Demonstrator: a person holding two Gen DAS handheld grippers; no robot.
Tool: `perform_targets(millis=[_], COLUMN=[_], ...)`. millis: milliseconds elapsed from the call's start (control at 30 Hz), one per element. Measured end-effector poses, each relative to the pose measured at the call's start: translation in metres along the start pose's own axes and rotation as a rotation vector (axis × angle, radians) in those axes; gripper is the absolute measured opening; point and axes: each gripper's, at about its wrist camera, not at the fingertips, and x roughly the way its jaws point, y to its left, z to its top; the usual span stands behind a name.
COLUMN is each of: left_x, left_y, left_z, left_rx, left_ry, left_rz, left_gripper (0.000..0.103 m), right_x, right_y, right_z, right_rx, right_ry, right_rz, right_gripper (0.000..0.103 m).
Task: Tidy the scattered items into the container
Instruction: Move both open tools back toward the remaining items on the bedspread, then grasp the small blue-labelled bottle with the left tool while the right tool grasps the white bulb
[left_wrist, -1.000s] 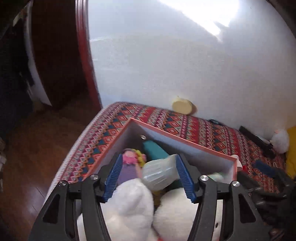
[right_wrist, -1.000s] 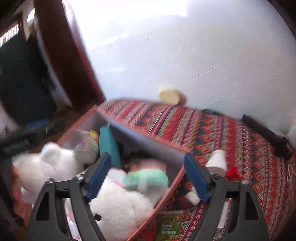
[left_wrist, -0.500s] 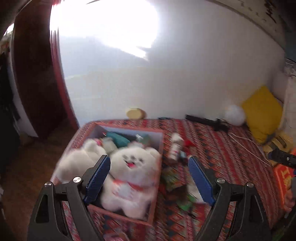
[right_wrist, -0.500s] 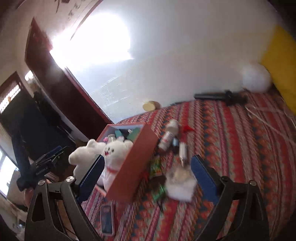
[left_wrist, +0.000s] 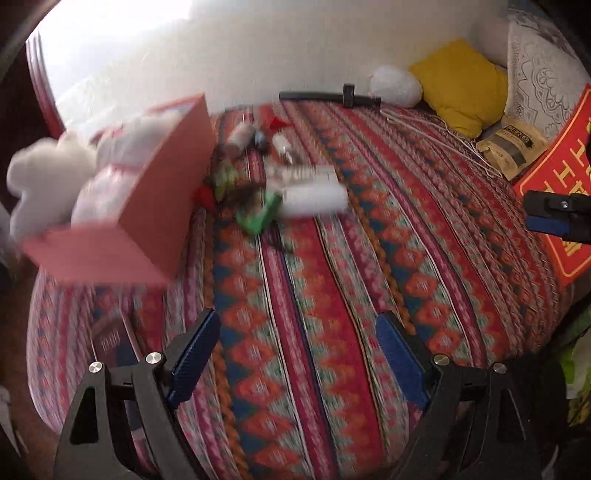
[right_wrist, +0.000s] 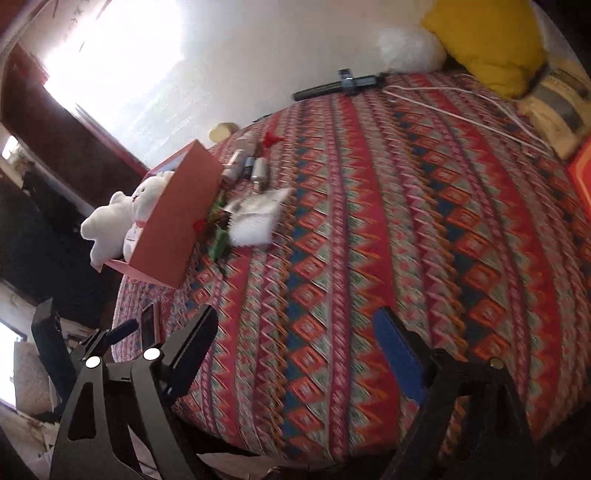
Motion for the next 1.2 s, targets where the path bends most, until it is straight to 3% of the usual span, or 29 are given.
perform_targets(millis=[167,233,367,500,567,600,767,867,933,1000,1033,1067,1100,1200], left_x=[0.038,0.058,0.099,0.145,0.172,0.185,0.248,0.279,0.294,0.306,0.312,0.314,0.313,0.293], left_y=[0.020,0.032,0.063,0.079,0.078,0.075,0.059,0.061,0.072,0.084,0.091,0.095,0.096,0.089], left_z=[0.062,0.083,0.128,0.162,0.176,0.182,0.218,0.229,0.236,0.240,0.241,0.240,0.238,0.227], left_rx=[0.056,0.066,0.020,-0.002,0.003,0.011,0.091,0.109,0.067,-0.002,-0.048,-0.085,-0.104,-0.101], left_ry=[-0.018,-0.014,0.004,0.027,0.048,0.057,0.106,0.157,0.203,0.242,0.261,0.273,0.279,0.249], left_rz=[0.058,0.072,0.086,0.095,0.102,0.112,0.147,0.206,0.156,0.089,0.050,0.001,-0.031,-0.026], left_gripper=[0.086,0.086,0.086,0.086,0.086,0.086,0.090,0.090,0.084,0.065,0.062,0.050,0.017,0.017], right_x=[0.068,0.105,0.193,0.274,0.311,0.323,0.297,0.277,0.264,0.254,0.248,0.243,0.239,0.219], right_y=[0.042,0.058,0.083,0.092,0.085,0.078,0.029,-0.005,-0.026,-0.037,-0.042,-0.045,-0.045,-0.048], right_z=[0.064,0.088,0.144,0.178,0.185,0.186,0.192,0.193,0.189,0.183,0.177,0.172,0.167,0.152], right_rx=[-0.101,-0.120,-0.179,-0.207,-0.194,-0.180,-0.094,-0.028,0.002,0.012,0.015,0.017,0.017,-0.001], right_ry=[0.034,0.064,0.138,0.208,0.275,0.306,0.220,0.210,0.207,0.199,0.196,0.197,0.200,0.208], right_rz=[0.039,0.040,0.010,-0.042,-0.083,-0.094,0.006,0.058,0.070,0.062,0.062,0.064,0.063,0.050], right_gripper=[0.085,0.080,0.076,0.073,0.053,0.029,0.027,0.027,0.027,0.027,0.027,0.027,0.027,0.027])
